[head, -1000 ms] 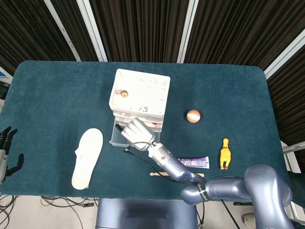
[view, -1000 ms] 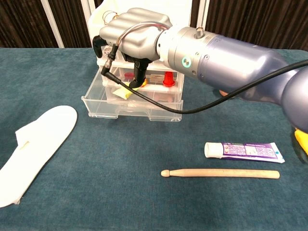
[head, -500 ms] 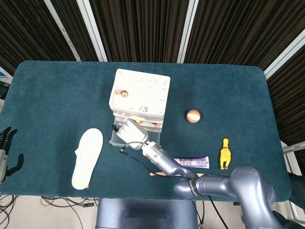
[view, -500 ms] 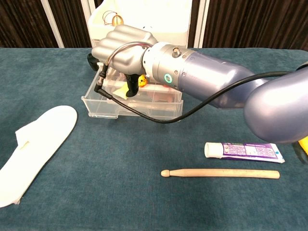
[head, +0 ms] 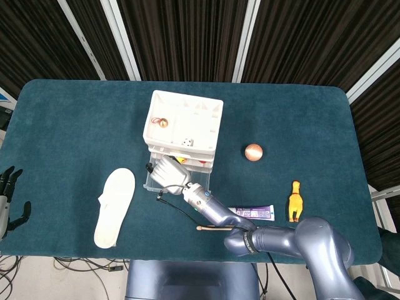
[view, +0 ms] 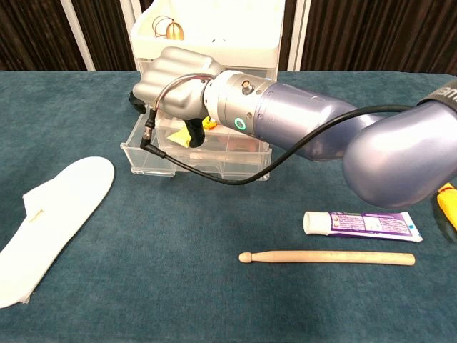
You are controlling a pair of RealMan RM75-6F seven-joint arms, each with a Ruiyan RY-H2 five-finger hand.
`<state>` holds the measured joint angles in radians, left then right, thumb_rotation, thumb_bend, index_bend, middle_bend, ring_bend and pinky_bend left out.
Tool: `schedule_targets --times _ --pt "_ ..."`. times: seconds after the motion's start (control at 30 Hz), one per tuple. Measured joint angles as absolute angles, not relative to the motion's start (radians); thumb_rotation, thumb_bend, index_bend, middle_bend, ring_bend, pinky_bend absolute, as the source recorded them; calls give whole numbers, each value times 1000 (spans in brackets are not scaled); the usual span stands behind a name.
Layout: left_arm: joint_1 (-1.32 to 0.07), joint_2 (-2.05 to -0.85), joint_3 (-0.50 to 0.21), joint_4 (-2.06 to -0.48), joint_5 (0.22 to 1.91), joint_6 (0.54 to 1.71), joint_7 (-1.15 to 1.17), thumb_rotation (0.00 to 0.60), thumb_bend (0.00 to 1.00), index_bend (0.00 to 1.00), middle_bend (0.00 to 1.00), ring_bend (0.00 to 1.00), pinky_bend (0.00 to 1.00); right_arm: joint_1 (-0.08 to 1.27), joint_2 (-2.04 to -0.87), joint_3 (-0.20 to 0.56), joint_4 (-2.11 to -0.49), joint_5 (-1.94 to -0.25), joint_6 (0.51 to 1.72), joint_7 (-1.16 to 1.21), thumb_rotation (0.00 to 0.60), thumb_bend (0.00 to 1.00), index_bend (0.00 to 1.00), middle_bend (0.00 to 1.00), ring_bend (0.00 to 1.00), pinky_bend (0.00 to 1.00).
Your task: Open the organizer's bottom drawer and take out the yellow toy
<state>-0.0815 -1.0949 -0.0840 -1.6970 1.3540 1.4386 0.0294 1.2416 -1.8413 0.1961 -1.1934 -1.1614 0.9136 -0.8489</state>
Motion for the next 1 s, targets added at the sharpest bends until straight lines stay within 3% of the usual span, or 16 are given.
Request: schedule_targets --times 0.47,1.0 --pt "-82 -1093 -85 -1699 1347 1436 31 600 463 61 0 0 0 1255 -1859 198 -1140 -1166 877 -879 600 197 295 1000 1000 1000" --pt "-82 -1092 -84 -1701 1345 1435 34 600 463 61 0 0 0 1265 -1863 201 -1122 -1130 829 -930 600 197 405 1000 1000 1000"
